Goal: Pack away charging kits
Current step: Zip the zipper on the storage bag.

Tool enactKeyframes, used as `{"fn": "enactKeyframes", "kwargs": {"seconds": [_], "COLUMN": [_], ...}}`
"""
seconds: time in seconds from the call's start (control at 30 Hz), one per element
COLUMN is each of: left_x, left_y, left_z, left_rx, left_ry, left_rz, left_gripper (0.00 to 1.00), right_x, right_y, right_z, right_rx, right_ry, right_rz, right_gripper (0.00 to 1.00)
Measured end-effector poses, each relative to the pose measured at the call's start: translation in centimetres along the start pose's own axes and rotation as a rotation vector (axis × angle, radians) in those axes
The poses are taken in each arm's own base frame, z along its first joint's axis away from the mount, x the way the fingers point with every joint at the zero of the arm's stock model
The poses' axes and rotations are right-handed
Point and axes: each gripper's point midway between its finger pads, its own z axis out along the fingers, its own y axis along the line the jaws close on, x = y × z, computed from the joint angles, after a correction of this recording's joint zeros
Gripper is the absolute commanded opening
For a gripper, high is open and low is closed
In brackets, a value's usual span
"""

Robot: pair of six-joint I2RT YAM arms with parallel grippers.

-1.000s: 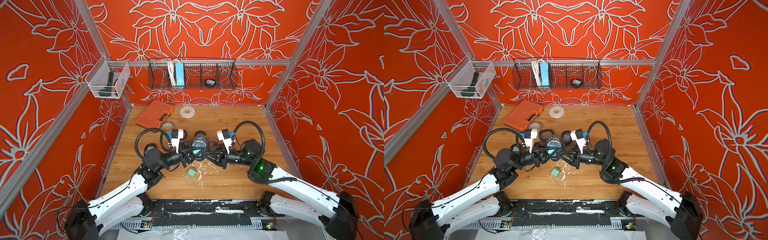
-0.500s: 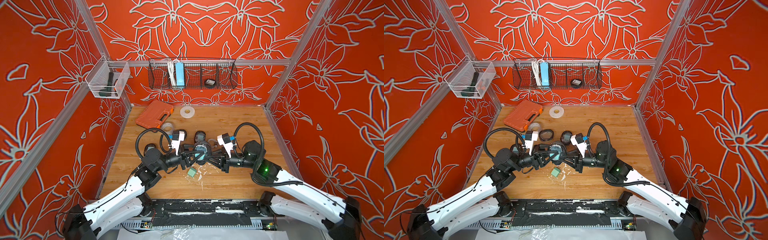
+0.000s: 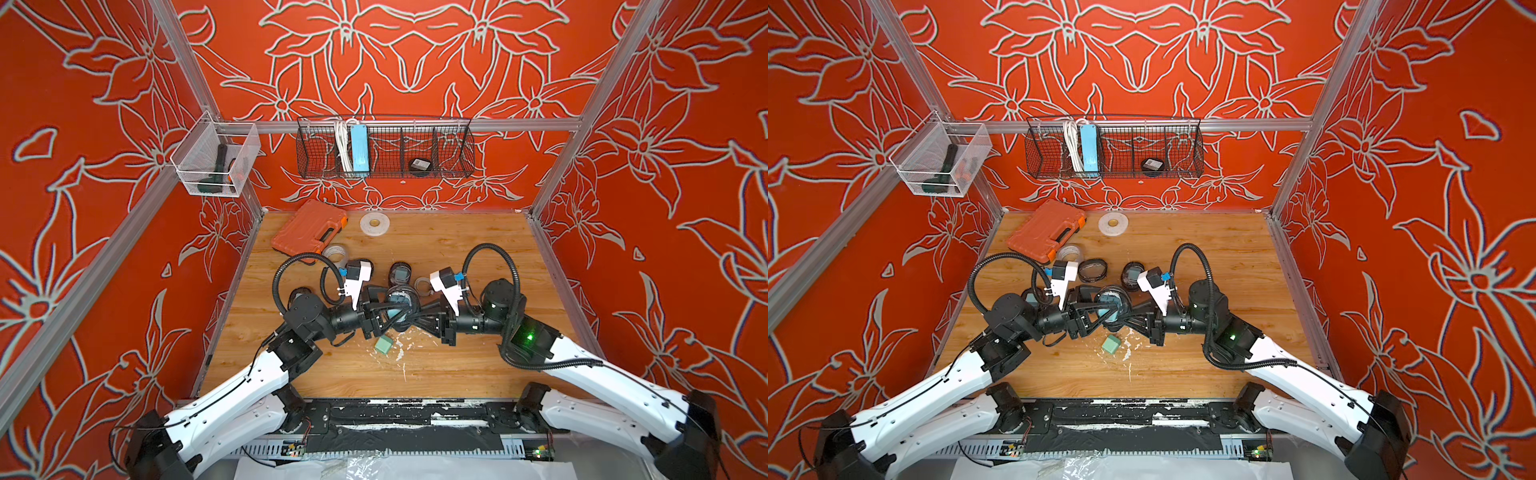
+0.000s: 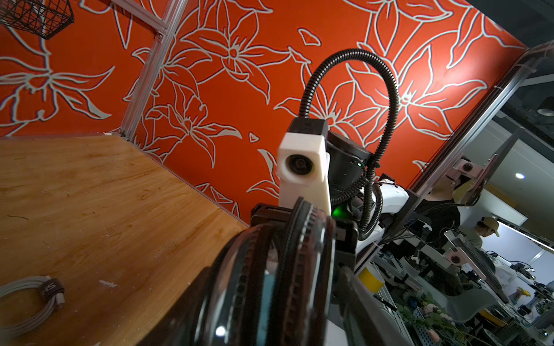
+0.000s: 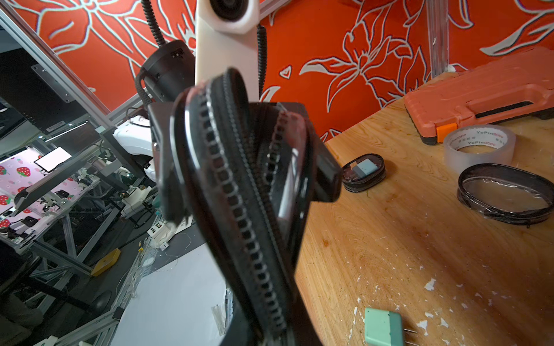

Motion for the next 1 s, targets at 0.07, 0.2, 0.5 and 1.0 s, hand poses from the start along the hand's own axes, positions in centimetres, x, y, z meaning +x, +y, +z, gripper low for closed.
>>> {"fn": "enactKeyframes", "kwargs": {"seconds": [0.07,0.2,0.5,1.0], "left_x": [-0.2,-0.4,-0.6,-7.6], "left_y": [0.0,0.1,1.5,0.7], "left_z": [0.2,0.5,0.4,-2.2], "left_rx": [0.0,-0.006,-0.08,-0.194], "left_ry": [0.004,0.013,-0.004,-0.321], "left_rz": [0.002,0.015,0.01,0.136], "left_gripper": [0.41,0.19,0.0,0.0], "right_x": [-0.1,0.0,-0.2,-2.3], "right_y": [0.1,0.2,-1.4,0.5], "right_z": [0.0,0.1,-0.7,-1.2], "right_rx": [-0.007,-0.016,0.104,0.272], "right_ry": [0.002,0.01,0.003,-0.137], "right_rz": [-0.002,0.002,0.013,-0.149], "right_gripper": [0.0,0.0,0.59,0.58]}}
